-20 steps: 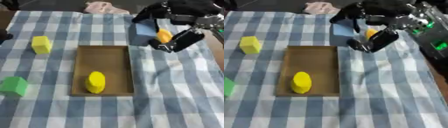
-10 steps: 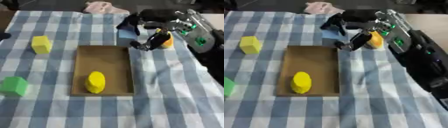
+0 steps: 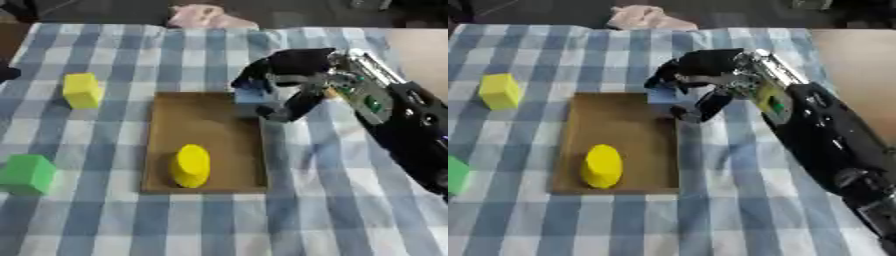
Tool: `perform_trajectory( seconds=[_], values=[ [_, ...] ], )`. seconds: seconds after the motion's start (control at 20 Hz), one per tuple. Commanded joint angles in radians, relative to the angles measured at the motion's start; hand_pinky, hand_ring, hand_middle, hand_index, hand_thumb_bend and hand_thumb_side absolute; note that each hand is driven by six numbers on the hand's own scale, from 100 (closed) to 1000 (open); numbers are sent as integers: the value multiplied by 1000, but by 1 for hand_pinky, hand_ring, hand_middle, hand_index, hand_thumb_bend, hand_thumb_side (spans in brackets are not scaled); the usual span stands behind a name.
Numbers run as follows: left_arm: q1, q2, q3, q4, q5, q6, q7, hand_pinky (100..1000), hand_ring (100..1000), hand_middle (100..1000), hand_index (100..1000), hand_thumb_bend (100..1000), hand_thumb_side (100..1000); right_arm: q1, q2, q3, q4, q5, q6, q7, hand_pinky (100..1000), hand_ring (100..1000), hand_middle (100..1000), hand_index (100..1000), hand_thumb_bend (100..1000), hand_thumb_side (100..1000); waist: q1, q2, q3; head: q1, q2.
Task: Pick up objects on the table and place them in the box.
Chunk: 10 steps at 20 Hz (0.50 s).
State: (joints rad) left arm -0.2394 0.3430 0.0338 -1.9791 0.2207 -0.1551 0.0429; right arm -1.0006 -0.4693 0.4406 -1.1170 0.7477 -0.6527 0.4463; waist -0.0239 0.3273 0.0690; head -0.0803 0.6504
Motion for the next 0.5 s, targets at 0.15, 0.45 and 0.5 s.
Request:
perform_trajectory(
  seconds=[0.15, 0.45, 0.5],
  values=[
    [-7, 12, -1, -21, 5, 3, -1, 927, 721, 650, 827, 100, 664, -12, 1, 1, 4, 18, -10, -19, 785, 491, 534, 754, 100, 259, 5, -15, -2, 0, -10],
    [-6, 12, -2, -21, 4, 5, -2, 927, 722, 650, 827, 100, 666, -16, 5, 6, -28, -26, -6, -29, 790, 484, 526, 760, 100, 239, 6, -15, -5, 3, -10],
    [-5, 12, -2, -21, 4, 5, -2, 927, 722, 650, 827, 100, 665, -18, 3, 10, -48, -38, -3, -32, 789, 483, 526, 759, 100, 269, 6, -15, -5, 4, -9]
  ],
)
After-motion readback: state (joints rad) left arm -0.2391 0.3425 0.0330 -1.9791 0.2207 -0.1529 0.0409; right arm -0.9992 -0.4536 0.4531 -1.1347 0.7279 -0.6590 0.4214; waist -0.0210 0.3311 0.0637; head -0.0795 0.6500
